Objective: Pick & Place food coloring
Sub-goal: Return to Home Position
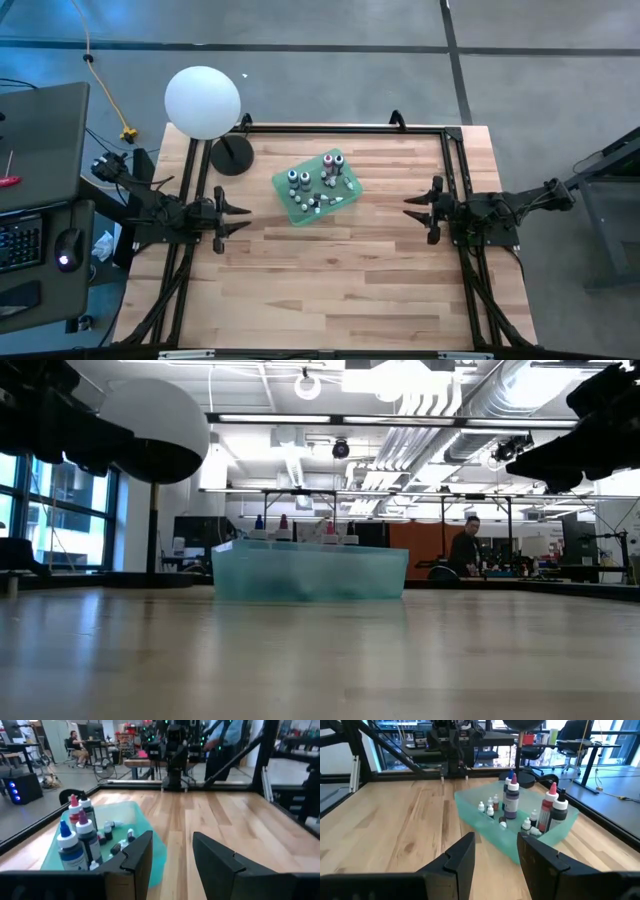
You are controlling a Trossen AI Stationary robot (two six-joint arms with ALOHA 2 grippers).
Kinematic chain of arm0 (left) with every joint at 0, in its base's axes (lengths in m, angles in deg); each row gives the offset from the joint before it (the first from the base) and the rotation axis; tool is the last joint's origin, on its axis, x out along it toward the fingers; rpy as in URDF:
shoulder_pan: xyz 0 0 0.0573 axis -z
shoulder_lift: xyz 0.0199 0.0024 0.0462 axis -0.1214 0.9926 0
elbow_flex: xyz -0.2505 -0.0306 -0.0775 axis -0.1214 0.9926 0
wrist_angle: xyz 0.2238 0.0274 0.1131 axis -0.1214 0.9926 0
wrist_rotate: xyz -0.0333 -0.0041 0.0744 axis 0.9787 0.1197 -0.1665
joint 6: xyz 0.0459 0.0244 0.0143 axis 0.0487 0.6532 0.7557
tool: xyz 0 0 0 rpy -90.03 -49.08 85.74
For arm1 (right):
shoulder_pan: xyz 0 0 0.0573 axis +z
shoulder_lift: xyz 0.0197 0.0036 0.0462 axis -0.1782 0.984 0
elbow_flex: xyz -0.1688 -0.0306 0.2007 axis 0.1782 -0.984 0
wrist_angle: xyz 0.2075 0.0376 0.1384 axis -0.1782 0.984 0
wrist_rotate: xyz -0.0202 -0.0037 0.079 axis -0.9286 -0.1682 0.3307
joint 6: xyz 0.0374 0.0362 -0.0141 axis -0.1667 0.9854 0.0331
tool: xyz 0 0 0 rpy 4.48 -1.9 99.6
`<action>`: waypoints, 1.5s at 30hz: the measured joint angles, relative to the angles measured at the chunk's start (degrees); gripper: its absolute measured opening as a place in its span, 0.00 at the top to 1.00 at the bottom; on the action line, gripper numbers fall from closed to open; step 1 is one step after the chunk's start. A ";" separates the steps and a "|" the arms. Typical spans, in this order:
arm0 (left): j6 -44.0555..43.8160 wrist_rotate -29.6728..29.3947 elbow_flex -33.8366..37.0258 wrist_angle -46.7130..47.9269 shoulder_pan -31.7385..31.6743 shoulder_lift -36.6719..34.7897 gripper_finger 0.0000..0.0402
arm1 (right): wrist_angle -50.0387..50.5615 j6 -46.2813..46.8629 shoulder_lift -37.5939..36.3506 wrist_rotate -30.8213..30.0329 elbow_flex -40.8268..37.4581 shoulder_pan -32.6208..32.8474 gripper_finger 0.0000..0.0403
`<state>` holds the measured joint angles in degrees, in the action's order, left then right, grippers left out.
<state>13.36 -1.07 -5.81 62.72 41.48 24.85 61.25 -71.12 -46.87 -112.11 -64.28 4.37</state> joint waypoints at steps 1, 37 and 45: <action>-0.24 0.02 0.85 -0.83 0.00 0.06 0.66 | 0.00 -0.02 0.00 -0.13 0.00 -0.01 0.65; -1.92 -0.76 0.81 1.26 0.00 0.92 0.66 | -0.02 0.00 0.00 0.37 0.00 -0.01 0.65; -1.92 -0.74 0.83 1.27 0.00 0.92 0.66 | -0.02 0.01 0.00 0.35 0.00 -0.01 0.65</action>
<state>11.44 -1.81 -4.97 63.99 41.48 25.77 61.22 -71.11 -46.87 -111.76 -64.28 4.37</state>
